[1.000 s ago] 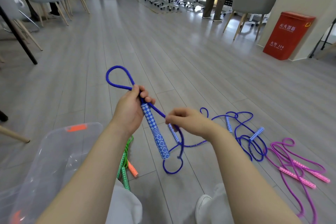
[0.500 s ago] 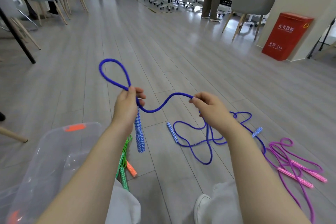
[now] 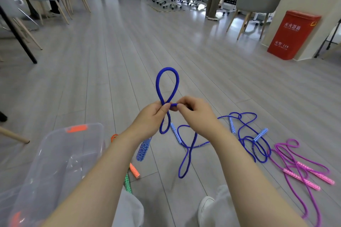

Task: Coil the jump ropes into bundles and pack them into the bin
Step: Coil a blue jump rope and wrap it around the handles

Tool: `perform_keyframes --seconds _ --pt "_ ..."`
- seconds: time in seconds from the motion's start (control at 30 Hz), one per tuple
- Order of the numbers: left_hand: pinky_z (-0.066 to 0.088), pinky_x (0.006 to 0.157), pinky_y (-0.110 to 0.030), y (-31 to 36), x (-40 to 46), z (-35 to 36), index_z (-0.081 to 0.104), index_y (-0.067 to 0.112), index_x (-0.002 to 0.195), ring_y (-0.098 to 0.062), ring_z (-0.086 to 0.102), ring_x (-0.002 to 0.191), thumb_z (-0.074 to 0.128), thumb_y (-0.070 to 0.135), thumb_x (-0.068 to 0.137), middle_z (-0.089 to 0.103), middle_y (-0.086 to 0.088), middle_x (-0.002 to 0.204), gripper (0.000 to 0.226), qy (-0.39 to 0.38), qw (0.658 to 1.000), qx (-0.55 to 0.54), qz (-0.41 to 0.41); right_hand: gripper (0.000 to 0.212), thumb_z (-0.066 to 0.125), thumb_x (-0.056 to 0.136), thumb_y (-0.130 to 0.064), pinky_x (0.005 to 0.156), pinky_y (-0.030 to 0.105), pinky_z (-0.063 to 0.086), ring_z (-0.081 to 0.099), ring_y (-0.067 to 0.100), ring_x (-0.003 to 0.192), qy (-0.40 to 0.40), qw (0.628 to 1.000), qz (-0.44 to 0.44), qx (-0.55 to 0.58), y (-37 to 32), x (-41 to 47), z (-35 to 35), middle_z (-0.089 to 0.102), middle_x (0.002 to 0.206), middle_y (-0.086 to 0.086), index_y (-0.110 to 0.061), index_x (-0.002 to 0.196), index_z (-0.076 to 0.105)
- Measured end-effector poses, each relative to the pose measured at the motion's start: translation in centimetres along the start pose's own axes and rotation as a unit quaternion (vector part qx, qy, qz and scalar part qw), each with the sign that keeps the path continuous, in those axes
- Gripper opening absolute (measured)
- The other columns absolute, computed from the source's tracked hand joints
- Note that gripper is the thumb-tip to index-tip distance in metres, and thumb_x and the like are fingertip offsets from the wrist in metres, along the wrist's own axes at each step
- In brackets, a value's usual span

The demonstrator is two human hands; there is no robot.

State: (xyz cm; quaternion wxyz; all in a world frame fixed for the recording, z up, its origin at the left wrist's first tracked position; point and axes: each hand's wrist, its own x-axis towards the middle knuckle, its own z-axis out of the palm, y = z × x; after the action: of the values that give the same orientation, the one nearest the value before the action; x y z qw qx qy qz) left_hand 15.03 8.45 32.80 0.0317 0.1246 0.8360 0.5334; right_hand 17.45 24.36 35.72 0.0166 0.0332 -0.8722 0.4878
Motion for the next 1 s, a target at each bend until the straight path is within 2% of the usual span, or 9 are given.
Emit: perform_keyframes --seconds 0.07,0.13,0.2,0.37,0.5,0.6,0.73,0.83,1.0 --pt "0.048 0.087 -0.026 0.2 -0.1 0.1 0.064 0.036 0.100 0.004 0.061 0.090 0.039 0.030 0.104 0.069 0.020 0.086 0.026 -0.012 1.000 -0.012 -0.003 0.019 0.051 0.097 -0.024 0.058 0.007 0.038 0.058 -0.010 0.066 0.012 0.999 0.007 0.030 -0.3 0.0 -0.2 0.066 0.078 -0.017 -0.021 0.096 0.069" --pt "0.050 0.093 -0.032 0.1 -0.1 0.1 0.064 0.029 0.101 -0.006 0.063 0.095 0.038 0.030 0.104 0.069 0.010 0.090 0.027 -0.026 0.999 -0.022 -0.014 0.020 0.052 0.097 -0.029 0.063 0.017 0.043 0.057 0.001 0.068 0.025 0.998 0.027 0.056 -0.3 0.3 -0.3 0.062 0.073 -0.015 -0.023 0.091 0.070" --pt "0.051 0.093 -0.036 0.1 -0.3 0.2 0.064 0.024 0.099 -0.013 0.063 0.093 0.036 0.030 0.105 0.064 0.005 0.085 0.029 -0.042 0.999 -0.018 -0.025 0.021 0.056 0.095 -0.033 0.062 0.025 0.043 0.051 0.006 0.064 0.026 0.993 0.061 0.098 -0.2 0.4 -0.2 0.057 0.068 -0.009 -0.021 0.088 0.070" --pt "0.051 0.087 -0.041 0.2 -0.3 -0.2 0.059 0.020 0.090 -0.020 0.062 0.085 0.038 0.033 0.104 0.062 -0.002 0.081 0.029 -0.052 0.998 -0.012 -0.035 0.029 0.064 0.092 -0.034 0.050 0.025 0.036 0.037 0.012 0.051 0.013 0.960 0.112 0.257 -0.5 0.4 -1.6 0.042 0.054 -0.004 -0.015 0.072 0.056" --pt "0.046 0.071 -0.036 -0.4 0.6 -1.4 0.055 0.018 0.081 -0.019 0.053 0.072 0.038 0.033 0.103 0.055 -0.002 0.071 0.032 0.069 0.997 0.003 -0.027 0.035 0.060 0.092 -0.038 0.041 0.021 0.024 0.026 0.011 0.044 0.013 0.906 0.142 0.400 0.4 0.9 -4.3 0.029 0.050 -0.005 -0.018 0.067 0.046" --pt "0.043 0.068 -0.032 -0.7 1.4 -2.2 0.052 0.020 0.078 -0.018 0.051 0.068 0.036 0.032 0.104 0.051 0.001 0.070 0.033 0.203 0.972 -0.092 -0.079 0.041 0.051 0.094 -0.045 0.038 0.021 0.019 0.020 0.011 0.042 0.016 0.884 0.146 0.444 1.2 0.8 -6.1 0.023 0.048 -0.006 -0.018 0.064 0.044" --pt "0.043 0.063 -0.031 -0.5 1.6 -2.4 0.050 0.020 0.079 -0.016 0.048 0.063 0.033 0.032 0.104 0.048 0.001 0.069 0.033 0.263 0.936 -0.186 -0.140 0.027 0.043 0.093 -0.024 0.045 0.025 0.017 0.018 0.014 0.051 0.035 0.887 0.106 0.448 1.0 0.8 -5.6 0.026 0.053 -0.004 -0.015 0.069 0.050" --pt "0.043 0.065 -0.032 -0.6 1.2 -1.0 0.051 0.020 0.080 -0.018 0.050 0.067 0.034 0.034 0.102 0.051 0.000 0.073 0.031 0.194 0.967 -0.103 -0.131 0.025 0.044 0.095 -0.015 0.047 0.024 0.022 0.028 0.013 0.050 0.036 0.918 0.087 0.385 0.4 1.1 -2.9 0.040 0.057 -0.002 -0.010 0.077 0.062" --pt "0.044 0.068 -0.033 0.2 0.9 0.2 0.052 0.018 0.083 -0.019 0.049 0.070 0.034 0.039 0.102 0.048 0.001 0.070 0.033 0.122 0.976 -0.123 -0.131 0.014 0.053 0.099 -0.017 0.053 0.023 0.040 0.045 0.012 0.058 0.050 0.961 0.069 0.265 -0.5 0.8 1.1 0.059 0.069 0.001 -0.012 0.097 0.066"
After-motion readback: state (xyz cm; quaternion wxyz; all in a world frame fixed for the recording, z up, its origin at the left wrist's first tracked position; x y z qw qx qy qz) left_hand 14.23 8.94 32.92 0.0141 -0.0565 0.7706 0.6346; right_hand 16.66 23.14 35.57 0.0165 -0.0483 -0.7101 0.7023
